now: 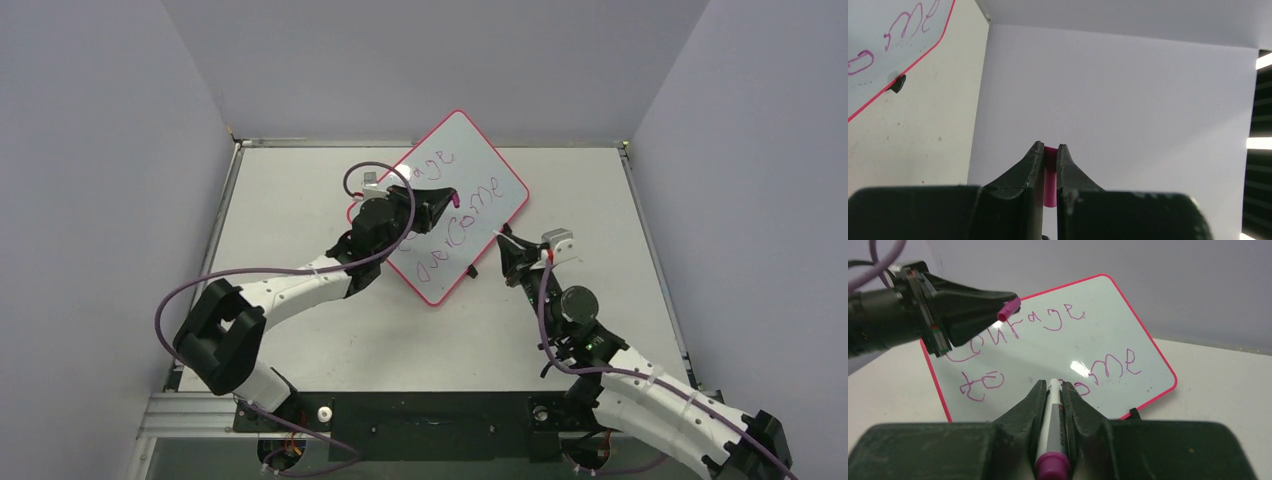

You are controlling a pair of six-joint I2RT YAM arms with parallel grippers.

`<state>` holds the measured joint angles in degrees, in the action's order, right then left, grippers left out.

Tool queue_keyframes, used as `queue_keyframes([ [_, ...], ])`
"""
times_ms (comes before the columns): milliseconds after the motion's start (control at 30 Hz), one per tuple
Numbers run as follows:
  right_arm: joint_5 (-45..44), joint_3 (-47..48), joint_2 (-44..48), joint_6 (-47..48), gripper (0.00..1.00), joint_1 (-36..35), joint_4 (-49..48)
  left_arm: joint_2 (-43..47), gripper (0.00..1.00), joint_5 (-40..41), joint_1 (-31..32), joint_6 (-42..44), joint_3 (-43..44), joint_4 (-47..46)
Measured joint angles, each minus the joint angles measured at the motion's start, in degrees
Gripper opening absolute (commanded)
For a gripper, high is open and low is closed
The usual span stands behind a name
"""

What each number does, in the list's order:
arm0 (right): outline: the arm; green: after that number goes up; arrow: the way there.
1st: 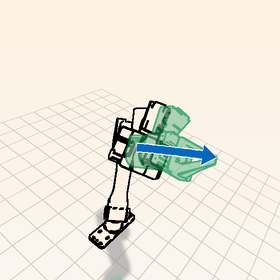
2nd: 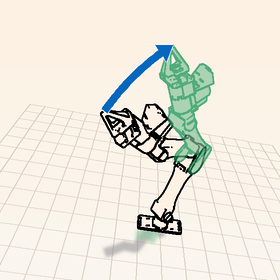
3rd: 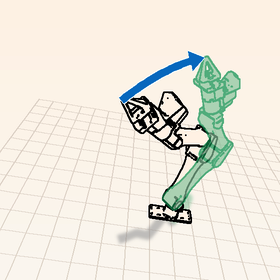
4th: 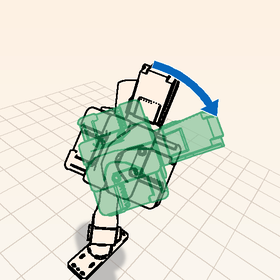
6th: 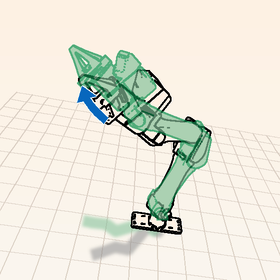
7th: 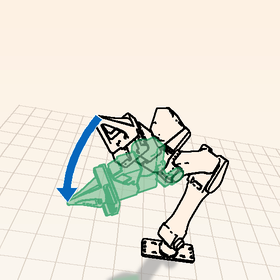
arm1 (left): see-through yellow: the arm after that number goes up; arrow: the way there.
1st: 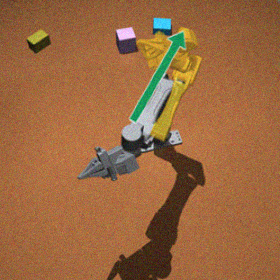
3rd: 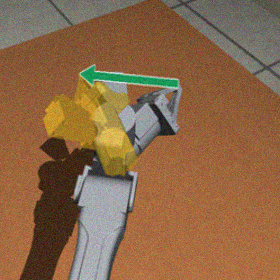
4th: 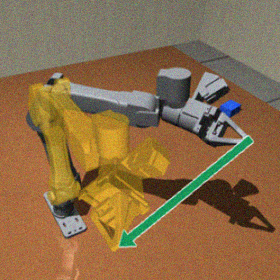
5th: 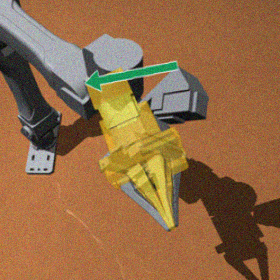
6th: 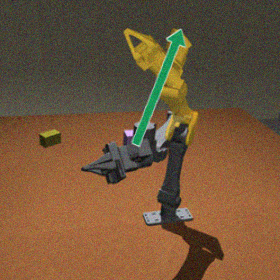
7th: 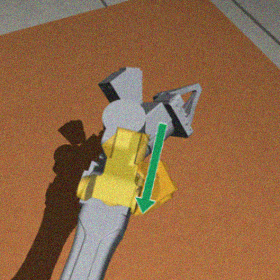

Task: Write a sentence on the whiteboard
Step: Insert the whiteboard marker without the cap into the pen cap.

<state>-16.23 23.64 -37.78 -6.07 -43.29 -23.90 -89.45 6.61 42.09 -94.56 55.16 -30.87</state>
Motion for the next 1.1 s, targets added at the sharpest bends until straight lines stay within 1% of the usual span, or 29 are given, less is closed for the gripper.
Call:
queue_keyframes([
  [100, -1.57, -3.17, -3.89, 4.72, 0.00, -2.93, -9.07, 3.69, 0.00, 4.50, -0.20, -1.11, -1.44, 1.55],
  [267, -0.81, -3.98, -11.74, 12.59, 0.00, -5.62, -22.40, 7.43, 0.00, 8.85, -0.31, -3.15, -1.57, 4.57],
  [467, 4.87, -3.98, -20.76, 21.70, 0.00, -7.10, -35.60, 9.73, 0.00, 9.49, -1.18, -6.19, -4.39, 4.57],
  [567, 7.30, -3.98, -24.39, 24.74, 0.00, -7.43, -40.54, 10.23, 0.00, 9.79, -1.46, -7.04, -5.29, 5.25],
  [800, 12.04, -1.64, -29.24, 27.54, 0.00, -7.85, -46.18, 13.51, 0.00, 11.50, -1.60, -7.37, -6.51, 5.92],
  [1100, 15.50, 1.55, -31.93, 28.15, 0.00, -8.20, -50.53, 15.87, 0.00, 12.70, -1.64, -7.32, -6.64, 6.34],
])
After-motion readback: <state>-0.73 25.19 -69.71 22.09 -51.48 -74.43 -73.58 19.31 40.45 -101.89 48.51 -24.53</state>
